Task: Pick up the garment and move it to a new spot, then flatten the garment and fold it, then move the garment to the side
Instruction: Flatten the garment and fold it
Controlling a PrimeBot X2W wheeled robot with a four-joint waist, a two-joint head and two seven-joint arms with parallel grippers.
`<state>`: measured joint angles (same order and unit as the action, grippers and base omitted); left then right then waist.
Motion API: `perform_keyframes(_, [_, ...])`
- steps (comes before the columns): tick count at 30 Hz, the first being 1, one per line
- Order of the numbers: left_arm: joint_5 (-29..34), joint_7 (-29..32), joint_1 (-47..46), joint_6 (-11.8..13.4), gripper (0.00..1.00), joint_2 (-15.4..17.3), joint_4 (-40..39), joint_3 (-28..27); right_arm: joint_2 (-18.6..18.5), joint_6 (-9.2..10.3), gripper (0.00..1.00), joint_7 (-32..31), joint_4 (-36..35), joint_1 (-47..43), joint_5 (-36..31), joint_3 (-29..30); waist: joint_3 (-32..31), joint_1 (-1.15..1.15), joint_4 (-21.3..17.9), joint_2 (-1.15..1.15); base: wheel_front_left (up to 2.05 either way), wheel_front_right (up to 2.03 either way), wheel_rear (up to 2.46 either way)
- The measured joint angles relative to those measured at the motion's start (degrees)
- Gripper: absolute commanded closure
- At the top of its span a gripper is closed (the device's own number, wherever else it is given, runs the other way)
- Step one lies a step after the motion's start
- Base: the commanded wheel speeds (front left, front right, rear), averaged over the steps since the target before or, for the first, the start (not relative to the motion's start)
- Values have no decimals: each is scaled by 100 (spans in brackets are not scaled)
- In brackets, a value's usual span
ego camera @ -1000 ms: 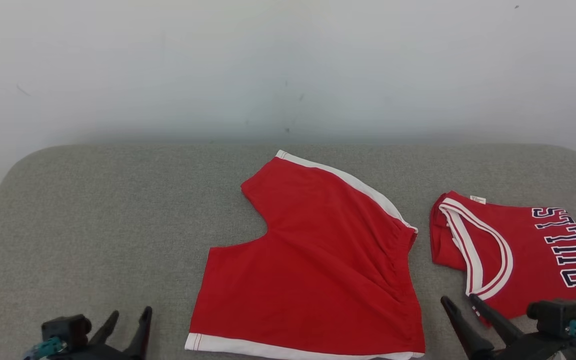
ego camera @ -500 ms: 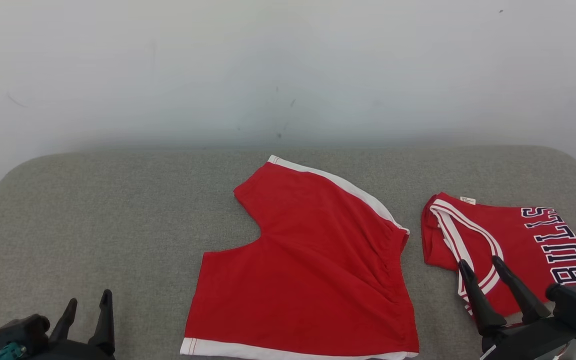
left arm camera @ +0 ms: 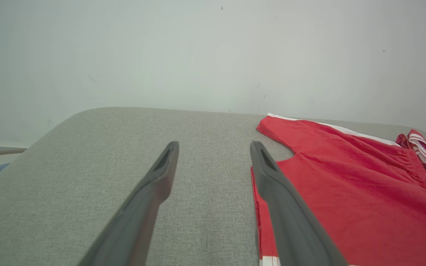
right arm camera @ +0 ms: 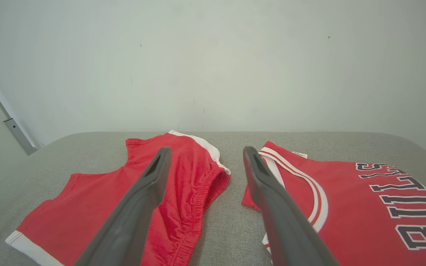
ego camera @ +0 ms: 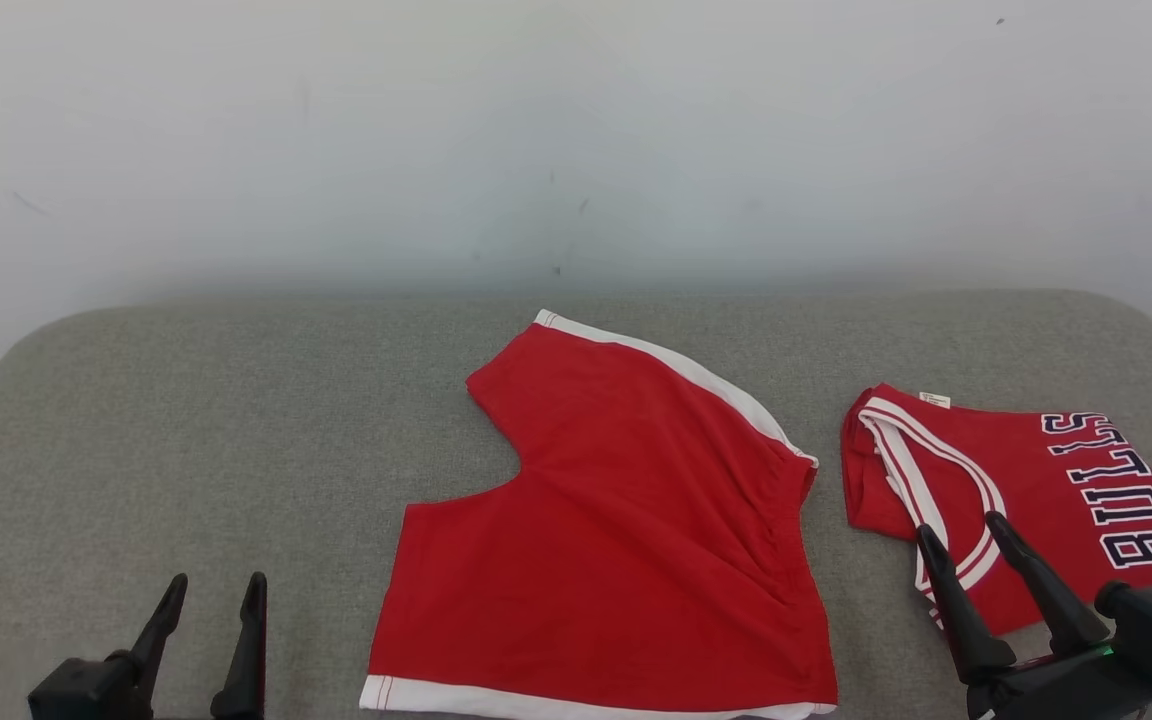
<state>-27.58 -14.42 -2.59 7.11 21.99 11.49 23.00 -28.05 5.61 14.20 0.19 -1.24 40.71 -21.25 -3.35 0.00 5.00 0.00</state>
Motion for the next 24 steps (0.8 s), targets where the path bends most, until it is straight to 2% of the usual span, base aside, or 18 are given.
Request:
perform_keyframes(8, [342, 0, 322, 0, 0, -104, -527, -412, -52, 52, 0, 1, -282, -88, -102, 109, 40, 0, 20, 0, 0, 0, 0])
perform_keyframes(14, [476, 0, 540, 0, 0, -288, -871, -765, 26, 102, 0, 2, -423, -252, -99, 419, 94, 0, -54, 0, 0, 0, 0])
perform_keyframes(24, [528, 287, 628, 0, 0, -626, -957, -1033, 67, 137, 0, 18, -274, -315, -294, 555, 215, 0, -311, 0, 0, 0, 0])
